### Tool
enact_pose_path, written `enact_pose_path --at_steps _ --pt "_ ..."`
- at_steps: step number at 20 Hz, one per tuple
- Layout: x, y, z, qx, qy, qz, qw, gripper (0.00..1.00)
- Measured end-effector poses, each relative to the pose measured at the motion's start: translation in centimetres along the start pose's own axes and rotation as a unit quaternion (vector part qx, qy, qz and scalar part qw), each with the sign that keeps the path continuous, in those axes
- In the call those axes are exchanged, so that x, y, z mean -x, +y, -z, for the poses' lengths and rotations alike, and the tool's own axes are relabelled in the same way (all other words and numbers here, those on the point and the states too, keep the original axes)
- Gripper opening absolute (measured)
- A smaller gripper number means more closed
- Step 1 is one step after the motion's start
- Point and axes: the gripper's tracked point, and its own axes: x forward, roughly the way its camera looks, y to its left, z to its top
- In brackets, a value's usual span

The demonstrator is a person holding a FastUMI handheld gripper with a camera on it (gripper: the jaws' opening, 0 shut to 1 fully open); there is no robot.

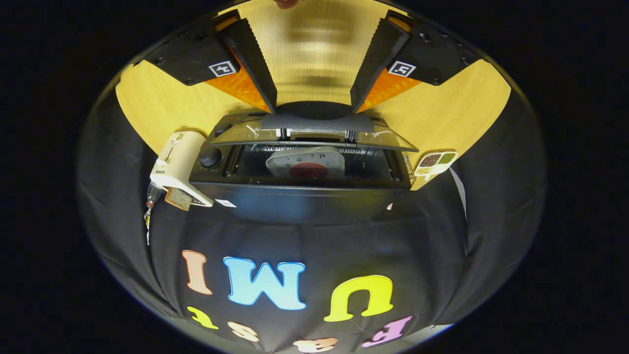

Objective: Open the toaster oven, put the food inside, and close the toaster oven door.

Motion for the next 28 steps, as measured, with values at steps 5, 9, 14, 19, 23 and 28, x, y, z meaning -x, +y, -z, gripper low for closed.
enact_pose_path --at_steps 5,9,14,19,23,28 --pt "2.0 -1.0 -4.5 -0.010 -0.057 0.000 0.998 0.96" --pt "6.8 -1.6 -7.0 -0.004 -0.112 0.000 0.994 0.96" --pt "14.5 -3.5 -9.2 0.015 -0.177 0.012 0.984 0.95" --pt "20.6 -5.5 -10.9 0.032 -0.219 0.021 0.975 0.96" --pt "24.4 -8.1 -11.4 0.036 -0.237 0.033 0.970 0.96" --pt "28.2 -13.0 -10.1 0.011 -0.228 0.025 0.973 0.96"
